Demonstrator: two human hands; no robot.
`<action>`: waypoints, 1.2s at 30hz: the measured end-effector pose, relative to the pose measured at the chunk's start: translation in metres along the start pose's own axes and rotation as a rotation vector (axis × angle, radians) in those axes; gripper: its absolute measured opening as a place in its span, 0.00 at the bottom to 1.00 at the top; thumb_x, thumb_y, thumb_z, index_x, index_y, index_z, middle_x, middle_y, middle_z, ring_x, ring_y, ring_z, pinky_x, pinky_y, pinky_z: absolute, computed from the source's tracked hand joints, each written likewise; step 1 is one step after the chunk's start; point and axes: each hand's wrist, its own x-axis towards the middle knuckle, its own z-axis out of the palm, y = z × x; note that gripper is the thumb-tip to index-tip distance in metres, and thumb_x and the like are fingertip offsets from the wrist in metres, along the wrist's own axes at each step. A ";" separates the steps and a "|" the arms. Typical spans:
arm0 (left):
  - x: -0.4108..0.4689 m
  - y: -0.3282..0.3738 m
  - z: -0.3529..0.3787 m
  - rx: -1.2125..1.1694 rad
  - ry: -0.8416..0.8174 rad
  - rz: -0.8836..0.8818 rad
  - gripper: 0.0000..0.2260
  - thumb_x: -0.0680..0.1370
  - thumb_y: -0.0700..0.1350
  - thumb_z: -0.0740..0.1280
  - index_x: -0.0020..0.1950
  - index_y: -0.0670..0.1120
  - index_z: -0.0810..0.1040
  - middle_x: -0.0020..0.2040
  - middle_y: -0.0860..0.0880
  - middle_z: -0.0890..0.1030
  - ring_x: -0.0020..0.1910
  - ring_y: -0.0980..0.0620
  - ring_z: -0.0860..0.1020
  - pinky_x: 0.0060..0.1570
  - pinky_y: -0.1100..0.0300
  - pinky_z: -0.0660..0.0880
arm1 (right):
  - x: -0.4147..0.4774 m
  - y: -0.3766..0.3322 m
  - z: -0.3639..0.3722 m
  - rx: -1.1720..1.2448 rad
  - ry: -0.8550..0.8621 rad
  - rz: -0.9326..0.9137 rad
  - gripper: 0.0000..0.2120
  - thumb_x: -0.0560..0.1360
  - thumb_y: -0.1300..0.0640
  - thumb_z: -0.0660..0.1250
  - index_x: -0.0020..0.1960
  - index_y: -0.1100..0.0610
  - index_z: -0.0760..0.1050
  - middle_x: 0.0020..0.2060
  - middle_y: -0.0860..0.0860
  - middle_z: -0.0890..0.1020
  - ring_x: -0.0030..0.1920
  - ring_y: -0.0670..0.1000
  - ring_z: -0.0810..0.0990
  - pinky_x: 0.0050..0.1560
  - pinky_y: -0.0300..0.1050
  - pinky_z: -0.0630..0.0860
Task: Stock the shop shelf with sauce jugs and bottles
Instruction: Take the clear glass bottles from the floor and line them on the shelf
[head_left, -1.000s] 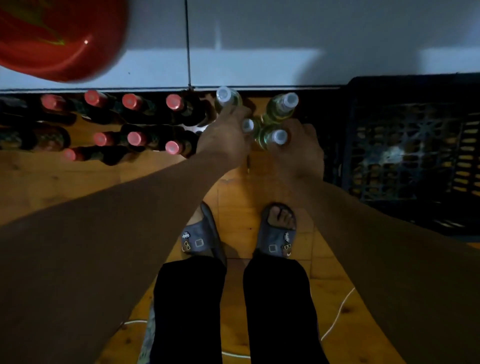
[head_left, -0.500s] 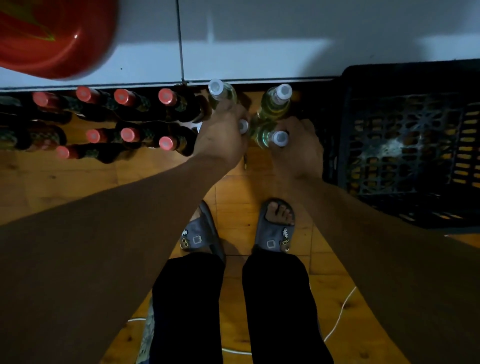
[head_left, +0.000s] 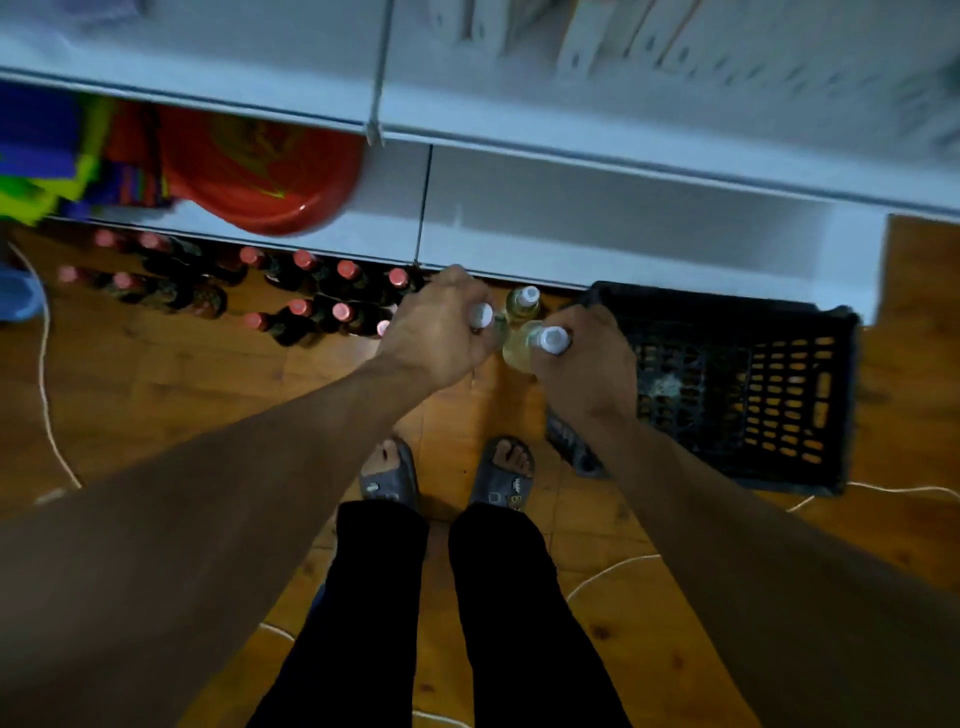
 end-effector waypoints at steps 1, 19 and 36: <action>-0.006 0.009 -0.017 -0.007 0.007 0.004 0.11 0.74 0.49 0.68 0.55 0.48 0.80 0.54 0.48 0.76 0.51 0.45 0.77 0.46 0.58 0.71 | -0.008 -0.011 -0.013 -0.004 0.010 -0.019 0.08 0.72 0.58 0.63 0.34 0.54 0.72 0.37 0.52 0.74 0.32 0.52 0.72 0.34 0.41 0.64; -0.127 0.206 -0.394 -0.014 0.188 0.365 0.10 0.67 0.47 0.72 0.45 0.44 0.81 0.41 0.47 0.81 0.40 0.50 0.76 0.38 0.61 0.69 | -0.178 -0.268 -0.309 0.050 0.385 -0.361 0.07 0.65 0.56 0.73 0.43 0.55 0.83 0.40 0.52 0.83 0.42 0.53 0.80 0.40 0.45 0.75; -0.107 0.282 -0.563 -0.354 0.467 0.456 0.07 0.68 0.39 0.72 0.43 0.47 0.79 0.34 0.49 0.79 0.29 0.53 0.77 0.34 0.60 0.75 | -0.172 -0.392 -0.460 0.412 0.592 -0.423 0.08 0.58 0.57 0.72 0.33 0.60 0.80 0.28 0.50 0.79 0.31 0.50 0.75 0.33 0.45 0.72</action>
